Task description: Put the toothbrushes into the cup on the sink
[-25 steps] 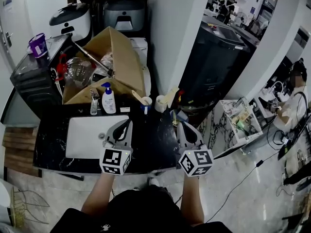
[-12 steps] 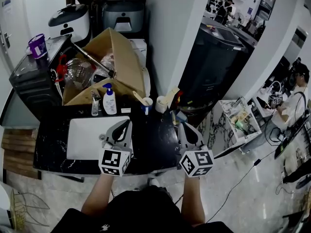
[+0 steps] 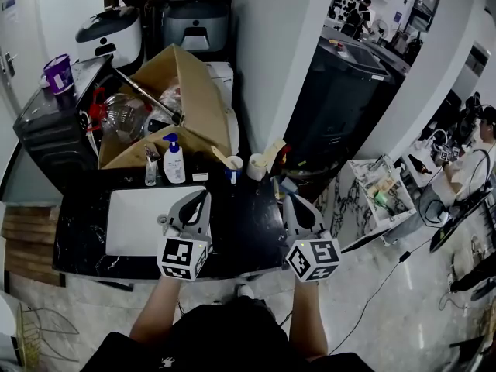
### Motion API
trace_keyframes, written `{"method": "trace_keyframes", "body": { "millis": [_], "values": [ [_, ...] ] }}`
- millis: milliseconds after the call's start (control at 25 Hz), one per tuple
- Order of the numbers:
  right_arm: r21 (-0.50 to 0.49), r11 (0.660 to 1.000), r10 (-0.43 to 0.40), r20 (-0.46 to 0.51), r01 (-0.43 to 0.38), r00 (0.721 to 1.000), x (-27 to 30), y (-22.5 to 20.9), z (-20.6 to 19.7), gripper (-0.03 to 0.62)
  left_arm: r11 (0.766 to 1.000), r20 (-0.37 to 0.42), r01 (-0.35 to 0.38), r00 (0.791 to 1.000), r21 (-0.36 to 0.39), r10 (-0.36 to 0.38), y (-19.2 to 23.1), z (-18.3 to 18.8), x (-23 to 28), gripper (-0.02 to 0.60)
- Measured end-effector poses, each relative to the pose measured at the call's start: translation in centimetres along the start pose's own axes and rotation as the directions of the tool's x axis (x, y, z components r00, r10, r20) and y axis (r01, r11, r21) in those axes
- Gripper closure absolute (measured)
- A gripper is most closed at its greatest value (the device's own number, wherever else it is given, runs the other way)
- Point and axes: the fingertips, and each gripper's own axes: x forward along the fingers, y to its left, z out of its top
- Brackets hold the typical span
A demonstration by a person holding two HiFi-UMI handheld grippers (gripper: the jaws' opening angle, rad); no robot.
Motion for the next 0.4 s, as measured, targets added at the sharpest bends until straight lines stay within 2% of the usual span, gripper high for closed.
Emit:
{"method": "trace_keyframes", "body": {
  "millis": [400],
  "values": [
    [-0.001, 1.0, 0.009, -0.001, -0.009, 1.0, 0.07, 0.3, -0.05, 0.592, 1.0, -0.004, -0.006, 1.0, -0.002, 0.006, 0.09, -0.07, -0.22, 0.58]
  ]
}}
